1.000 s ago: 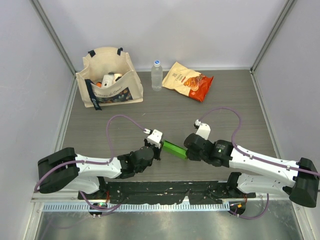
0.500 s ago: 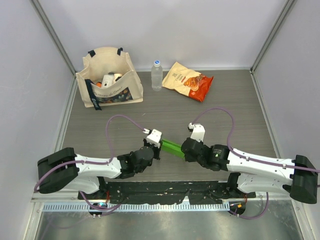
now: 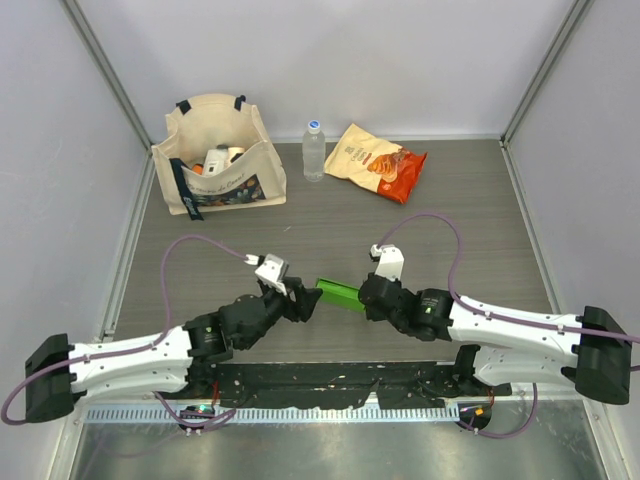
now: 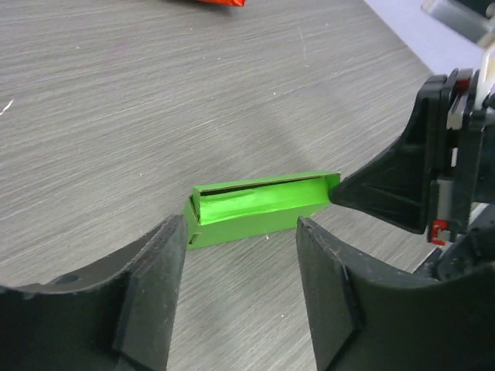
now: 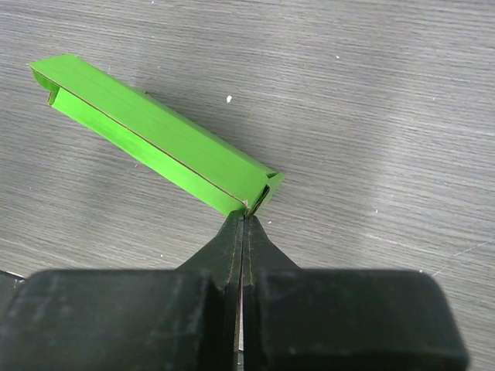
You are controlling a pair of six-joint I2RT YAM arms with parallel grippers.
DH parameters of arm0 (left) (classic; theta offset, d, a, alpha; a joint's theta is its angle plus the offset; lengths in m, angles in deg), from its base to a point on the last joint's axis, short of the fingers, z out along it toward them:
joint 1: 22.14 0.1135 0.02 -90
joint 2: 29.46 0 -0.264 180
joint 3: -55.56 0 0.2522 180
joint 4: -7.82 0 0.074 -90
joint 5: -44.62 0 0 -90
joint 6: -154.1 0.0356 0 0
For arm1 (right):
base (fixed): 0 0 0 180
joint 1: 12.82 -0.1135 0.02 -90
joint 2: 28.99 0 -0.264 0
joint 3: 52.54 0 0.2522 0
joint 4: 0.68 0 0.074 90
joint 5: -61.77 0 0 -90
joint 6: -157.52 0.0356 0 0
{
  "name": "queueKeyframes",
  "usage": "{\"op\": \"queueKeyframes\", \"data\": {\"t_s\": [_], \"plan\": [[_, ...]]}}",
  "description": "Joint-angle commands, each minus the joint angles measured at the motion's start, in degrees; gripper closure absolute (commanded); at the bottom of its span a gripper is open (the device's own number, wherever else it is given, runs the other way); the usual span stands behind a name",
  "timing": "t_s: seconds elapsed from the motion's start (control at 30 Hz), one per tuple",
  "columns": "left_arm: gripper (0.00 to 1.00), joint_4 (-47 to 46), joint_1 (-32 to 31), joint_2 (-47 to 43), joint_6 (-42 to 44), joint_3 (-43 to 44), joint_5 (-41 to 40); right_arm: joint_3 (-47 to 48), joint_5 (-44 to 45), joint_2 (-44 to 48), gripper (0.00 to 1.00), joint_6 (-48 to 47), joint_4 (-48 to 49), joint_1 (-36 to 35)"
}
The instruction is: Fold the paper box
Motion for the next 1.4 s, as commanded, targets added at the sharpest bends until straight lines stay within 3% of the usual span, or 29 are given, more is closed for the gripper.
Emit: {"op": "queueKeyframes", "data": {"t_s": [0.0, 0.1, 0.23, 0.47, 0.73, 1.37], "plan": [[0.37, 10.5, 6.4, -3.6, -10.1, 4.0, 2.5, -0.1, 0.0, -2.3, 0.99, -1.5, -1.1, -0.1], [0.36, 15.7, 14.3, 0.2, -16.3, 9.1, 11.9, -0.1, 0.0, -2.3, 0.99, -1.8, -1.3, -0.1], [0.32, 20.4, 18.7, 7.4, -17.4, 14.6, 17.9, 0.1, 0.0, -2.1, 0.99, -1.7, -1.3, -0.1], [0.28, 14.7, 23.3, 13.6, -20.9, 14.8, 26.4, 0.2, -0.1, -1.8, 0.99, -1.5, -1.3, -0.1], [0.32, 15.0, 23.4, 19.3, -22.1, 15.4, 27.6, 1.1, -0.3, -2.6, 0.99, -2.3, -1.2, -0.1], [0.37, 6.0, 23.3, 22.1, -24.1, 10.1, 27.2, 1.1, -0.6, -3.0, 0.99, -2.3, -0.9, -0.2]]}}
